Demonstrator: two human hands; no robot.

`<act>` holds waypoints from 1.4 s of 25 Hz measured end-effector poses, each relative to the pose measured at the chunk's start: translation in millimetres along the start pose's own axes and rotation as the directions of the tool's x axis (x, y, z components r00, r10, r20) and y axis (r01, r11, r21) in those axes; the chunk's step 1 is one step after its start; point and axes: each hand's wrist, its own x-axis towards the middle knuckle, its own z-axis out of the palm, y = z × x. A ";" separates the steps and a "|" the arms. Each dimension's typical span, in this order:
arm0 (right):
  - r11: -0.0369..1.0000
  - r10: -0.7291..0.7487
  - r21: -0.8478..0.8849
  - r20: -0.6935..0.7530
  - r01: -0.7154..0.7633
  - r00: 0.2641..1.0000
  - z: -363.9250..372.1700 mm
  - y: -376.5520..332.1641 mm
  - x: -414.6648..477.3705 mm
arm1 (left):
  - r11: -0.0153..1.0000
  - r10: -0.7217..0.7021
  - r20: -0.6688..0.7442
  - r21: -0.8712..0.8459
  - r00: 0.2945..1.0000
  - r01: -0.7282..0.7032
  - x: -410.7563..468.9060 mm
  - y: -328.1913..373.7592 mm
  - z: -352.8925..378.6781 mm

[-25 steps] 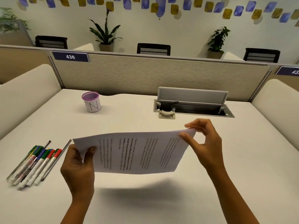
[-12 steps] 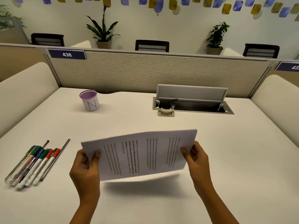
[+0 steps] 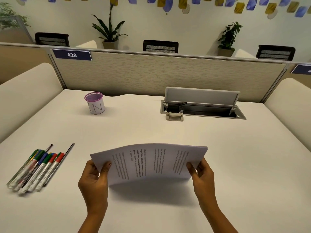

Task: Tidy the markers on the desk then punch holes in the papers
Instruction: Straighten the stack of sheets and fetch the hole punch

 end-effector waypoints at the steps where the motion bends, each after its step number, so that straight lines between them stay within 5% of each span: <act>1: 1.000 0.015 -0.010 0.001 -0.015 1.000 0.5 1.1 -0.7 | 1.000 -0.012 0.006 0.015 1.000 0.012 -2.4 -1.9 0.4; 10: 0.997 0.047 -0.057 -0.007 -0.047 0.999 3.1 8.6 -2.9 | 0.996 -0.015 0.041 0.088 0.999 0.012 -6.4 -10.6 -4.3; 16: 0.966 -0.203 -0.160 0.008 0.202 0.979 -1.7 -36.3 6.5 | 1.000 -0.026 0.026 0.002 0.999 0.026 11.8 -1.2 -7.0; 20: 0.826 -0.457 -0.317 0.108 0.467 0.883 -3.6 -91.7 18.7 | 0.958 0.224 0.013 0.180 0.974 -0.223 22.0 23.9 5.2; 24: 0.647 -0.586 -0.451 0.222 0.615 0.779 7.6 -144.1 25.9 | 0.818 0.462 0.258 0.244 0.848 -0.520 29.0 50.0 16.7; 26: 0.599 -0.541 -0.474 0.355 0.646 0.762 16.4 -163.9 28.2 | 0.826 0.450 0.321 0.204 0.833 -0.525 24.9 62.3 25.1; 30: 0.340 -0.528 -0.540 0.568 0.770 0.632 33.6 -178.7 32.9 | 0.817 0.469 0.270 0.227 0.841 -0.529 16.6 69.2 38.0; 32: 0.323 -0.567 -0.519 0.563 0.791 0.601 35.3 -176.9 34.0 | 0.847 0.440 0.228 0.215 0.869 -0.485 15.8 66.4 37.5; 35: 0.425 -0.689 -0.515 0.350 0.745 0.635 26.9 -164.8 38.9 | 0.913 0.353 0.155 0.159 0.923 -0.376 15.9 61.1 30.8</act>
